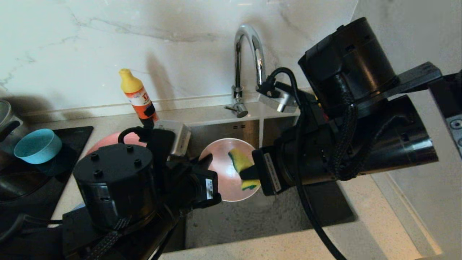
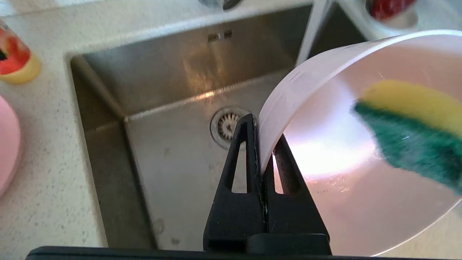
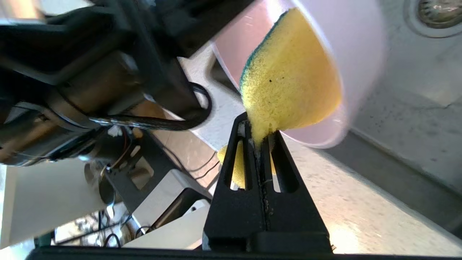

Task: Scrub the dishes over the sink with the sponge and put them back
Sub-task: Wipe the bowl

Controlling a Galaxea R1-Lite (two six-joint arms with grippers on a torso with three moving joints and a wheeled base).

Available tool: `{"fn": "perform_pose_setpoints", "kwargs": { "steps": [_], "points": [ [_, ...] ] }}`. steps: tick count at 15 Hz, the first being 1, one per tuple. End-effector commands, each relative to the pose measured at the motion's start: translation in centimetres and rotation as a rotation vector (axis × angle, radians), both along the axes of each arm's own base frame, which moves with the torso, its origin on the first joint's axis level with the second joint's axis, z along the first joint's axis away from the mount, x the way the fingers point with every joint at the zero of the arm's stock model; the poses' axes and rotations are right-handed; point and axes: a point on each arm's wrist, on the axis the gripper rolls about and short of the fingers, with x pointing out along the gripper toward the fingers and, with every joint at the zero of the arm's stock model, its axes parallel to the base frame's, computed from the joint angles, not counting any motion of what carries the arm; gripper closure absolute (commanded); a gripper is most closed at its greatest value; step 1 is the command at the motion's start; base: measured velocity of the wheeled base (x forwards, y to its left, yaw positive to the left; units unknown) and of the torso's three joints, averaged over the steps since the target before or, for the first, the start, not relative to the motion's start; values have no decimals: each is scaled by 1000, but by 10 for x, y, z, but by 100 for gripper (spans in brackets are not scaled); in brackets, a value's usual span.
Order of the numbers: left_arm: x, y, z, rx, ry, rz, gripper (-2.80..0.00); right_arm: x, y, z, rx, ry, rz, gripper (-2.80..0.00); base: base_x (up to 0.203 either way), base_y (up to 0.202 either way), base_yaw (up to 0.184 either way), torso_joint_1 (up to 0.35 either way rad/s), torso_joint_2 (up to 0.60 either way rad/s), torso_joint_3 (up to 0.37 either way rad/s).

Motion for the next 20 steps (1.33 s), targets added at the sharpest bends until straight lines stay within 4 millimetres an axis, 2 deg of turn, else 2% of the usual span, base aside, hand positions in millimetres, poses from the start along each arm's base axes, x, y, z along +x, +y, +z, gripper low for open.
{"fn": "perform_pose_setpoints", "kwargs": {
  "steps": [1, 5, 7, 10, 14, 20],
  "points": [
    [-4, 2, -8, 32, 14, -19, 0, 1, 10, -10, -25, 22, 18, 0, 0, 0, 0, 0, 0, 0],
    [-7, 1, -9, 44, 17, -49, 0, 3, 16, -18, -43, 38, 22, 0, 0, 0, 0, 0, 0, 0],
    [-8, 3, -7, 34, 10, -47, 0, 4, 13, -15, -37, 34, 13, 0, 0, 0, 0, 0, 0, 0],
    [-11, 7, 0, 7, -5, -45, 0, 6, -3, -7, -21, 22, -21, 0, 0, 0, 0, 0, 0, 0],
    [-14, 11, 10, -24, -30, -41, 0, 1, -19, -10, -38, 39, -43, 0, 0, 0, 0, 0, 0, 0],
    [-10, 8, 17, -41, -46, -35, 0, -4, 3, -28, -78, 79, 16, 0, 0, 0, 0, 0, 0, 0]
  ]
}}
